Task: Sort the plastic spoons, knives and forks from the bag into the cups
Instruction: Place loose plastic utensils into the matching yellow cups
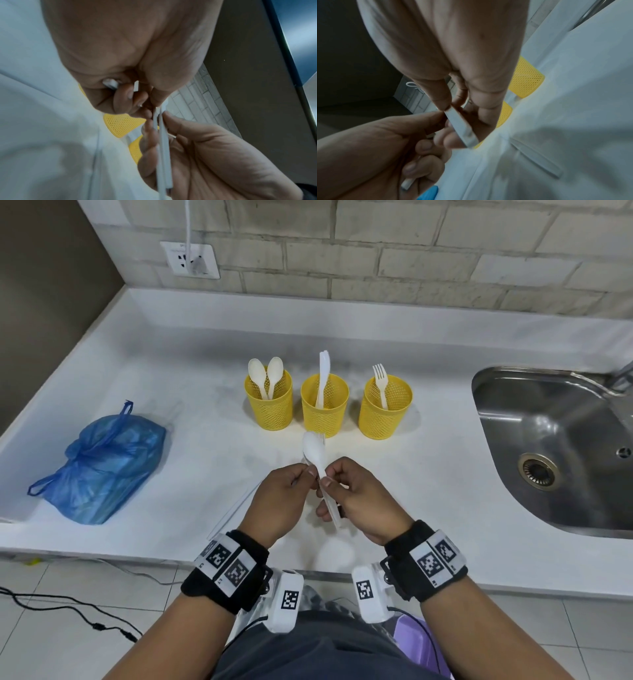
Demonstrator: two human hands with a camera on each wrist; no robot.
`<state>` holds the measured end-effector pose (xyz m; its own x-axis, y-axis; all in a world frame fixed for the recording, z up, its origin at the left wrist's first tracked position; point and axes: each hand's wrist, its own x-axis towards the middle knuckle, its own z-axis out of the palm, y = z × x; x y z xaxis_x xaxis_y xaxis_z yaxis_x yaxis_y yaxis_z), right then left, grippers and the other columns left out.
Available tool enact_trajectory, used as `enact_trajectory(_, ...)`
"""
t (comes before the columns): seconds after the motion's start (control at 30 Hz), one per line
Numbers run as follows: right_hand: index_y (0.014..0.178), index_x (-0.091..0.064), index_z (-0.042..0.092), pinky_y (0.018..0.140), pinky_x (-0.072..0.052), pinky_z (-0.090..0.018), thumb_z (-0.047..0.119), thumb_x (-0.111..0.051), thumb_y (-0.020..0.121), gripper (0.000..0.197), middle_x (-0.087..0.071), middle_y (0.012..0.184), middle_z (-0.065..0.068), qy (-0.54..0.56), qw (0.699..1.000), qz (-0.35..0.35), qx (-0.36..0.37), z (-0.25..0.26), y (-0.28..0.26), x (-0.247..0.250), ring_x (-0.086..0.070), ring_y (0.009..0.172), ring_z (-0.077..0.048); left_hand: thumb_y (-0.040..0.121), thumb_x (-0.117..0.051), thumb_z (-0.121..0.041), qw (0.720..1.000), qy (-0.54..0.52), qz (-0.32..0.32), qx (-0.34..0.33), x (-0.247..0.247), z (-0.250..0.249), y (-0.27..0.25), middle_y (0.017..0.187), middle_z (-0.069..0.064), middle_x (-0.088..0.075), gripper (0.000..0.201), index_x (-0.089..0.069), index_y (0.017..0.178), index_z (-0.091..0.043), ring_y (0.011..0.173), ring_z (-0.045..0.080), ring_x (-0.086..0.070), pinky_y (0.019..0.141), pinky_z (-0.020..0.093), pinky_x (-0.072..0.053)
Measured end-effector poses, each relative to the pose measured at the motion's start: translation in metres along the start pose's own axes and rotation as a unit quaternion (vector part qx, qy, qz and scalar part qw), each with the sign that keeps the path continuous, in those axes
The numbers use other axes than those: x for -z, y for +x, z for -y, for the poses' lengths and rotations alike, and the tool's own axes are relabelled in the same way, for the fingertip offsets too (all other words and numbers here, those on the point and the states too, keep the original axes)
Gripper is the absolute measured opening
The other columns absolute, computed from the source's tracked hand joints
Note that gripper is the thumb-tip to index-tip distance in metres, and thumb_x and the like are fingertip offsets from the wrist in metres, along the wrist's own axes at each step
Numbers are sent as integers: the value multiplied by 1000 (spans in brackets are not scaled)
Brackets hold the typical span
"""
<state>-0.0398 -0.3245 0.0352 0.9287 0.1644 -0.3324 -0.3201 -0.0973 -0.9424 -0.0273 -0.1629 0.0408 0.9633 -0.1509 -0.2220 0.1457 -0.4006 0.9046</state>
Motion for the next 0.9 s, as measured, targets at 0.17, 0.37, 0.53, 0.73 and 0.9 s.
enact_trajectory(0.17, 114, -48, 8, 55, -50, -33, 7, -53, 106, 10, -60, 80, -14, 98, 995, 11, -27, 1, 5, 2, -58, 58, -26, 105, -53, -26, 1000, 3, 18, 11, 8, 8, 4, 73, -11, -62, 29, -69, 83, -14, 57, 7, -46, 64, 30, -40)
enact_trajectory(0.37, 122, -58, 7, 58, -50, -32, 2, -54, 104, 19, -59, 78, -10, 117, 992, -16, -45, 2, 13, 11, -54, 61, -20, 96, -64, -21, 999, 40, -25, -22, 31, 14, 3, 85, -12, -68, 8, -66, 95, -29, 76, 2, -60, 72, 18, -45)
enact_trajectory(0.53, 121, -59, 2, 54, -42, -28, -3, -47, 103, 22, -54, 79, -9, 93, 992, -78, -41, 1, 19, 20, -48, 61, -19, 89, -72, -13, 990, 37, -132, 17, 58, 29, 3, 69, -2, -54, 41, -40, 114, -17, 54, 6, -50, 61, 28, -40)
enact_trajectory(0.73, 80, -44, 19, 46, -27, -24, 20, -53, 98, 20, -39, 72, 1, -47, 985, -135, -98, -1, 32, 18, -37, 55, -16, 86, -73, -20, 965, 212, -132, 84, 76, 48, 5, 74, -5, -57, 23, -51, 87, -12, 68, 13, -54, 58, 23, -34)
enact_trajectory(0.9, 91, -52, 15, 67, -43, -32, 38, -59, 97, 25, -64, 88, 1, -303, 941, -146, -47, -13, 40, 7, -61, 86, -25, 86, -73, -17, 956, 265, -84, 99, 80, 65, 7, 76, -2, -54, 26, -48, 82, -10, 71, 19, -52, 57, 26, -33)
